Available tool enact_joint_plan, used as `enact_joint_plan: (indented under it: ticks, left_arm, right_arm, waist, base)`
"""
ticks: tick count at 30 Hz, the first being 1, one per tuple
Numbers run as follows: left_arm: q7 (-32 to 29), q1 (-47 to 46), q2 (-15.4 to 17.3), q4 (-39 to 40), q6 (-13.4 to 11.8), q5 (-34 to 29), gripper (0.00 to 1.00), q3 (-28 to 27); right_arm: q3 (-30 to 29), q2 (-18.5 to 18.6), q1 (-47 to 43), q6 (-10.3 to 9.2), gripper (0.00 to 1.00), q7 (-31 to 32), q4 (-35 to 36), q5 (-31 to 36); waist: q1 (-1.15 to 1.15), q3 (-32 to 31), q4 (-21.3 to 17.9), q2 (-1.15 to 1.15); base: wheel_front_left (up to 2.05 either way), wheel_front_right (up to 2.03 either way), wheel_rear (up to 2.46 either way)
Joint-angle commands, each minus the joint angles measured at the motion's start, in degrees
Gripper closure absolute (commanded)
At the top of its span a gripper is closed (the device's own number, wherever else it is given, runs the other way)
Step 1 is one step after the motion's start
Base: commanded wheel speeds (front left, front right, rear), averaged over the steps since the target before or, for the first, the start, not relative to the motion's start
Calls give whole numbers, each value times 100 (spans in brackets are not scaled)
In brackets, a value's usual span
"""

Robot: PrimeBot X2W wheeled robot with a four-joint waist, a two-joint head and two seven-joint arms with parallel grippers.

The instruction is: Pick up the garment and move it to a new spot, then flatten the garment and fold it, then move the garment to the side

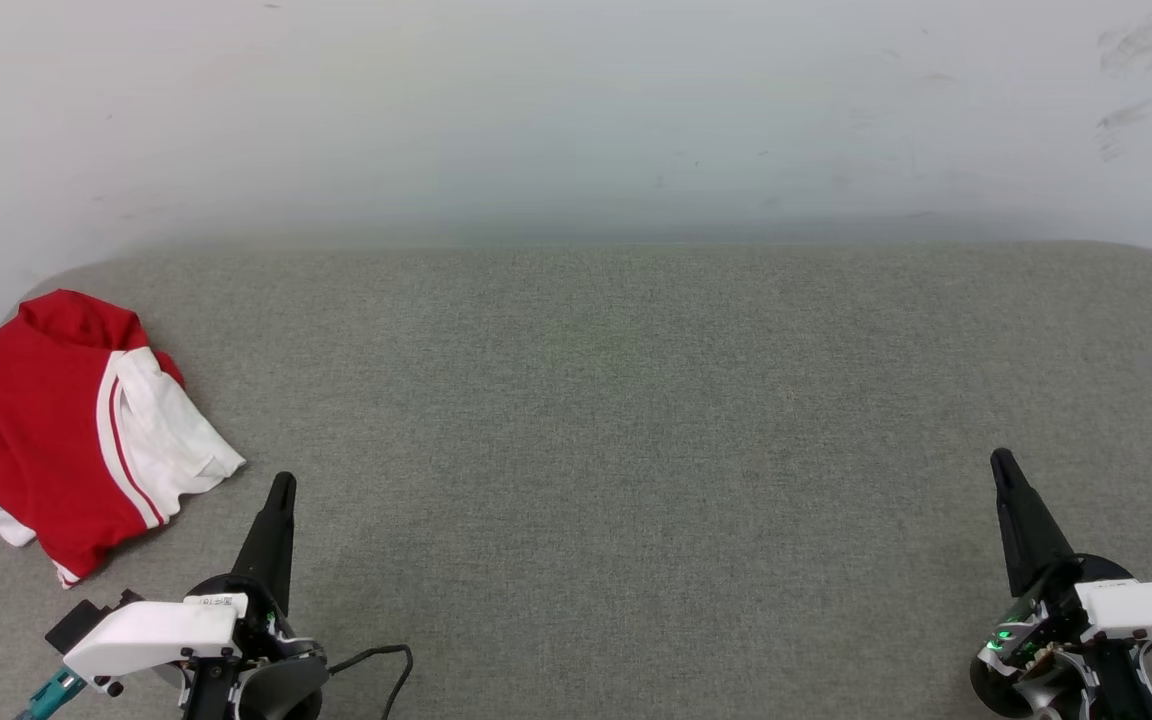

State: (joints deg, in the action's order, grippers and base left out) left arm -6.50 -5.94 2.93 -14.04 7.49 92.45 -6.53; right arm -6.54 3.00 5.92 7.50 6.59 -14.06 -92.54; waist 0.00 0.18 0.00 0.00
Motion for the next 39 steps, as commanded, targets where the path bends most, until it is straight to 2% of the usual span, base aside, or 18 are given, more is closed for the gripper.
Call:
enact_joint_plan:
  ticks: [1, 39]
  left_arm:
    - [-18, -58, -4, -6, -1, -9, 100, -6]
    - [-18, -58, -4, -6, -1, -8, 100, -7]
  right_arm:
    - [3, -22, 60, -2, 100, 4, -2, 26]
    - [3, -23, 60, -2, 100, 4, -2, 26]
  waist:
    - [0, 0, 0, 0]
    - [0, 0, 0, 0]
  base:
    - [0, 0, 0]
    - [0, 0, 0]
